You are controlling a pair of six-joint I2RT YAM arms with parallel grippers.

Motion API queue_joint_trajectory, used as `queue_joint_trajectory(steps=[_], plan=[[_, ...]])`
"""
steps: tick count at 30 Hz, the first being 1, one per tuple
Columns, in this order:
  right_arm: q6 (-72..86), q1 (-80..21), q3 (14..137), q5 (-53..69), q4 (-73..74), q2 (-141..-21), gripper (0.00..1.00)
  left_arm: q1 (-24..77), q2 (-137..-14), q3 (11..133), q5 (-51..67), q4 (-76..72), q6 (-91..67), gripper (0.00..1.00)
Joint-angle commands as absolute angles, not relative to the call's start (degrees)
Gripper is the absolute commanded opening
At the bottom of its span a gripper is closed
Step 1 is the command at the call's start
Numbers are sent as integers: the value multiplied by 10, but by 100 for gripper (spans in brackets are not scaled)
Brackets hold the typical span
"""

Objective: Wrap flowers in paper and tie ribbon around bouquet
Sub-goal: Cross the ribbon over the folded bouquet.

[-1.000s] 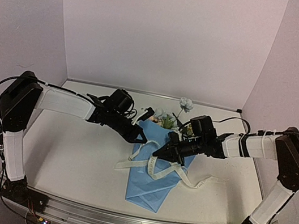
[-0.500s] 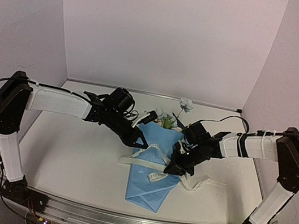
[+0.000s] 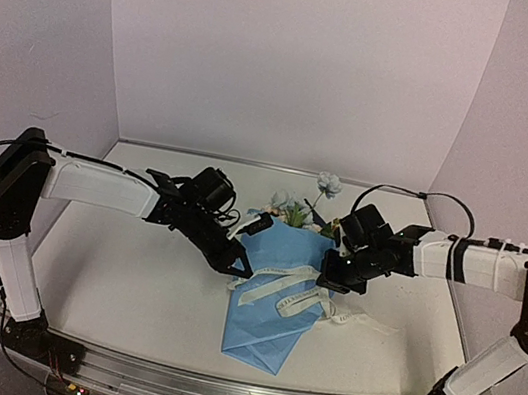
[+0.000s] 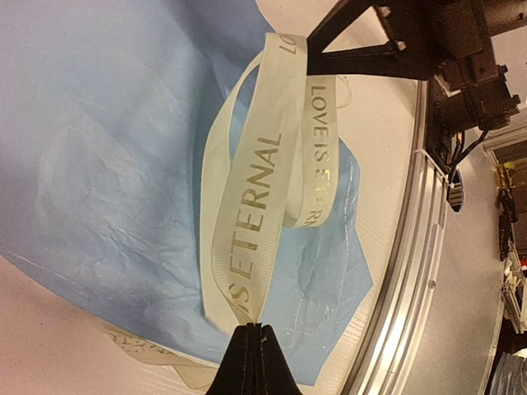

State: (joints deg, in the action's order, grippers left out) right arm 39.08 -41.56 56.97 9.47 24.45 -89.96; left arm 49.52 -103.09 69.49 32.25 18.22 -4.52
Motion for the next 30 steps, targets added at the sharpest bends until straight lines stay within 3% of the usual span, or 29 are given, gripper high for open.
queue_joint_trajectory(steps=[1,15,30], plan=[[373,-417,550,52,264,-860,0,491,-1006,700,318,186,-48,0],[410,-468,586,130,211,-945,0,500,-1056,752,408,200,-56,0],[411,-459,644,84,202,-1016,0,527,-1104,747,423,238,-55,0]])
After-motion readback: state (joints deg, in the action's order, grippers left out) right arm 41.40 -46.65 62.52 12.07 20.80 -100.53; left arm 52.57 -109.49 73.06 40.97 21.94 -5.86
